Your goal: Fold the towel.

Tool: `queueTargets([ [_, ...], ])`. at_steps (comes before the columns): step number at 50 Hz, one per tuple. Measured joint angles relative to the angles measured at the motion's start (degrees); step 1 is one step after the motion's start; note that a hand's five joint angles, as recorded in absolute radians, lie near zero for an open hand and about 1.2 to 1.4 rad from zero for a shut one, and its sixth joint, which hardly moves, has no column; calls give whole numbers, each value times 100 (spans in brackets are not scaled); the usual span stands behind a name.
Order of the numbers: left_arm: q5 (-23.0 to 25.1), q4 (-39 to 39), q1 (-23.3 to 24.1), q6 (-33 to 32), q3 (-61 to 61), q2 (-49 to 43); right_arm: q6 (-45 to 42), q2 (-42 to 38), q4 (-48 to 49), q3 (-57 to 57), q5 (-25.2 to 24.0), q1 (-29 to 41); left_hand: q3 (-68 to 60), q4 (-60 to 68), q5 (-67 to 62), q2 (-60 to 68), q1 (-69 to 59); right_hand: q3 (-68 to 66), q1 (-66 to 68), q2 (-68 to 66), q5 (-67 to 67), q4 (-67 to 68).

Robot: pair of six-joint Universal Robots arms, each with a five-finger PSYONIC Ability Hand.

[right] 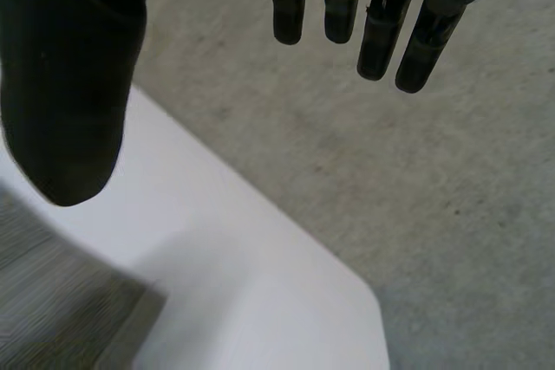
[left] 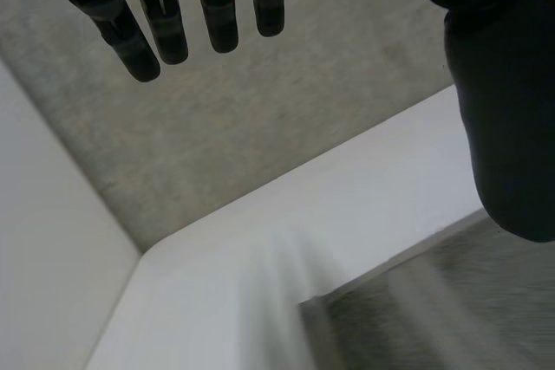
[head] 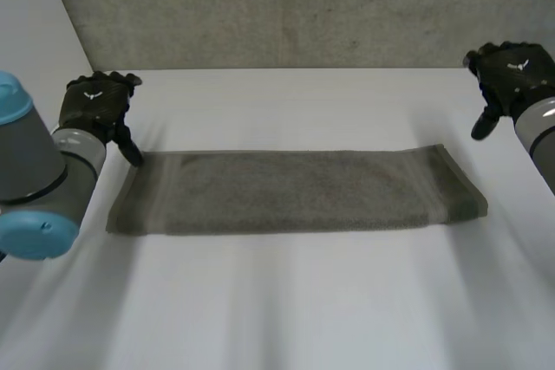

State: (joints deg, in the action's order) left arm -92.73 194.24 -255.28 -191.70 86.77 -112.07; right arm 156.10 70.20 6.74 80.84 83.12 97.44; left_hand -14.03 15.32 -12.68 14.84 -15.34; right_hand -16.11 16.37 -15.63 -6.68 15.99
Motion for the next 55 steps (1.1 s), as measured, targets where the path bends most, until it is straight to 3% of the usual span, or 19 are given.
queueTargets([
  [6, 592, 372, 79, -34, 966, 760, -740, 113, -698, 571, -62, 18, 0, 0, 0, 0, 0, -124, 110, -93, -157, 141],
  [12, 853, 914, 140, -49, 1738, 1274, -1268, 63, -437, 1234, -304, -6, 0, 0, 0, 0, 0, -143, 140, -104, -191, 154],
  [21, 835, 1469, 161, -10, 2199, 1306, -1447, -633, 869, 1763, -690, -12, 0, 0, 0, 0, 0, -682, 649, -677, -717, 705],
  [33, 790, 1646, 162, -6, 2301, 1203, -1976, -1169, 1084, 1587, -597, -58, 0, 0, 0, 0, 0, -3128, 3116, -3208, -3059, 3136],
  [39, 787, 1638, 161, -7, 2310, 1203, -2097, -1295, 1070, 1414, -231, -133, 0, 0, 0, 0, 0, -5990, 5887, -5991, -5936, 5985],
  [48, 779, 1630, 153, -7, 2361, 1231, -2489, -956, 1342, 1119, 826, -615, 0, 0, 0, 0, 0, -6103, 5905, -5994, -5979, 6104],
  [55, 780, 1608, 147, -7, 2326, 1315, -3613, -688, 1494, 936, 1142, -850, 0, 0, 0, 0, 0, -6104, 5916, -5994, -5979, 6104],
])
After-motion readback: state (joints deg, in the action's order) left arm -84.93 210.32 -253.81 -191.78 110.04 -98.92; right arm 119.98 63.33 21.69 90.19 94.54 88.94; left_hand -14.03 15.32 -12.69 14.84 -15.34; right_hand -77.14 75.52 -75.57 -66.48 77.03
